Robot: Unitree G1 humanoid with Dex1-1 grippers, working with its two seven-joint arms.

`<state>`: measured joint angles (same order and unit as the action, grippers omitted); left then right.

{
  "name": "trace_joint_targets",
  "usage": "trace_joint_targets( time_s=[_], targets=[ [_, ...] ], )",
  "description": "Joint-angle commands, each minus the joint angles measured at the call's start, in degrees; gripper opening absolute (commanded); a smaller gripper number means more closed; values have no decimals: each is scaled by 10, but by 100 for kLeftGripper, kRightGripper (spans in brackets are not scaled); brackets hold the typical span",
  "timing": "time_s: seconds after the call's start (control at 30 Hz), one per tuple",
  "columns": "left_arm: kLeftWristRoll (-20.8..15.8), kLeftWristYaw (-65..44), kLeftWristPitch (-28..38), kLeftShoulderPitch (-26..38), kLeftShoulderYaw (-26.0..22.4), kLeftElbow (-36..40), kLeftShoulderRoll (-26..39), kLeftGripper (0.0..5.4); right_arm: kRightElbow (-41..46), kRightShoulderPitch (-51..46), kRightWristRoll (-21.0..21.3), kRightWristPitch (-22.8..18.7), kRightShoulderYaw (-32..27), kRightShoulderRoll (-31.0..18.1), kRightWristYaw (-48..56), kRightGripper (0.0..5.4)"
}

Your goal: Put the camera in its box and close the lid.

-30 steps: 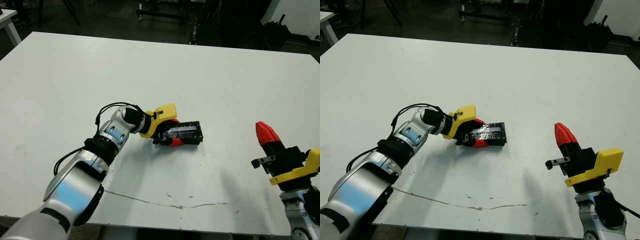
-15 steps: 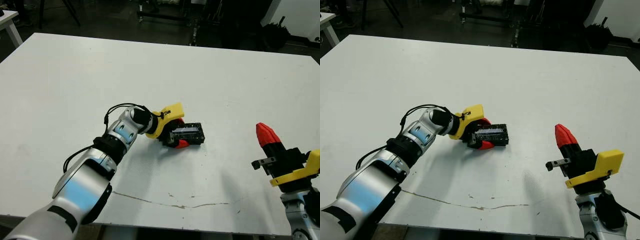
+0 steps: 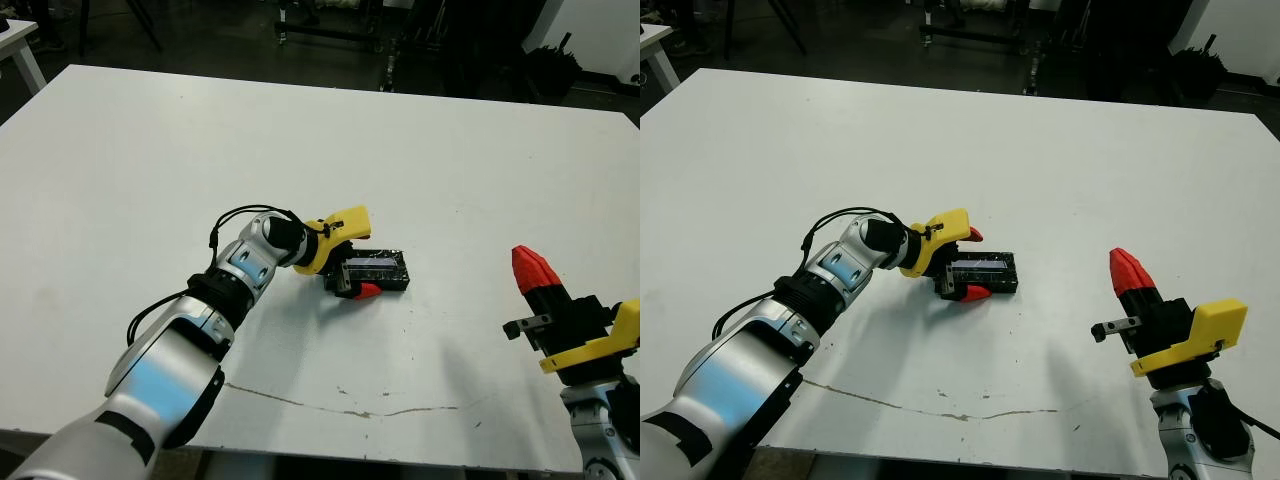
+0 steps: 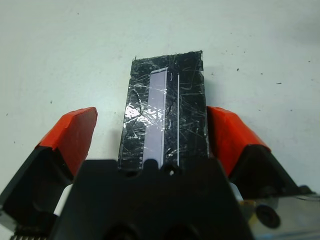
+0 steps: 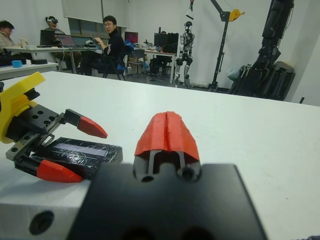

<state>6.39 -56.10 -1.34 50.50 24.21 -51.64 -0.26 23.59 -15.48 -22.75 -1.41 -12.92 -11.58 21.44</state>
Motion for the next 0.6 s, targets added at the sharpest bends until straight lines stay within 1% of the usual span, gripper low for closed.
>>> trace_joint_targets(
  time_s=[0.03, 0.17, 0.3, 0.37, 0.53, 0.6],
  targets=[
    [-11, -29, -20, -41, 24, -2, -83, 539, -4, -5, -6, 0, -5, -5, 3, 0],
    [-43, -56, -60, -51, 2, 62, -63, 539, -3, -5, -5, -1, -5, -7, 2, 0],
    [-65, -74, -102, -70, -14, 146, -33, 539, -3, -4, -3, 2, -3, -7, 2, 0],
    [-69, -81, -104, -81, -18, 185, -10, 539, -6, -2, -6, 5, -3, -7, 7, 0],
    [-80, -102, -142, -91, -31, 245, 47, 539, -6, -1, -2, 6, -4, -7, 8, 0],
    [-95, -111, -187, -90, -46, 260, 72, 539, -3, -1, -1, 3, -4, -7, 4, 0]
  ],
)
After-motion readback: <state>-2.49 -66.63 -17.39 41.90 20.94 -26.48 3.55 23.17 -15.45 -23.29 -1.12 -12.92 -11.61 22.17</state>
